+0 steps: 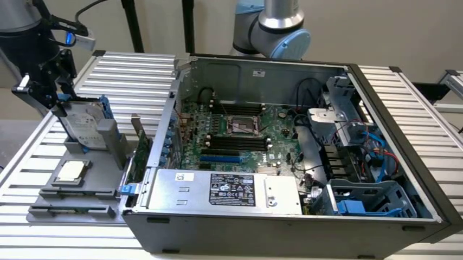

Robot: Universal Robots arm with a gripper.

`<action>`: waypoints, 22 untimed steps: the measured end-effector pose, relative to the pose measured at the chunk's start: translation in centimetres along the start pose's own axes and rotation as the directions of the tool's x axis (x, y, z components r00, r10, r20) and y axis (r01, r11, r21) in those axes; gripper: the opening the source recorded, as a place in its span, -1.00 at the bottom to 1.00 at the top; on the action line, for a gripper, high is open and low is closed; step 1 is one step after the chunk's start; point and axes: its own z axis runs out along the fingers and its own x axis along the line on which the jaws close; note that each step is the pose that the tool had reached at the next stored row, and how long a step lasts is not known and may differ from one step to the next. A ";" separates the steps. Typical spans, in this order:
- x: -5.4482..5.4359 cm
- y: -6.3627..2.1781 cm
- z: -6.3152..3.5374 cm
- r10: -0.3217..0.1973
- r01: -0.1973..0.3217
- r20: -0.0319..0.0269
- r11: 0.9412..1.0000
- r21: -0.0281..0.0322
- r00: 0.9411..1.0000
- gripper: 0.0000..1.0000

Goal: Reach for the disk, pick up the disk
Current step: 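Pick up the disk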

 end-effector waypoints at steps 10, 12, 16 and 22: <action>0.0 0.00 0.11 -0.034 0.034 0.000 0.999 -0.001 0.999 0.08; 0.0 0.00 0.12 -0.034 0.034 0.000 0.999 -0.001 0.999 0.08; 0.0 -0.01 0.14 -0.034 0.034 0.000 0.999 -0.001 0.999 -0.23; 0.0 -0.03 0.15 -0.034 0.034 0.000 0.999 -0.001 0.999 -0.23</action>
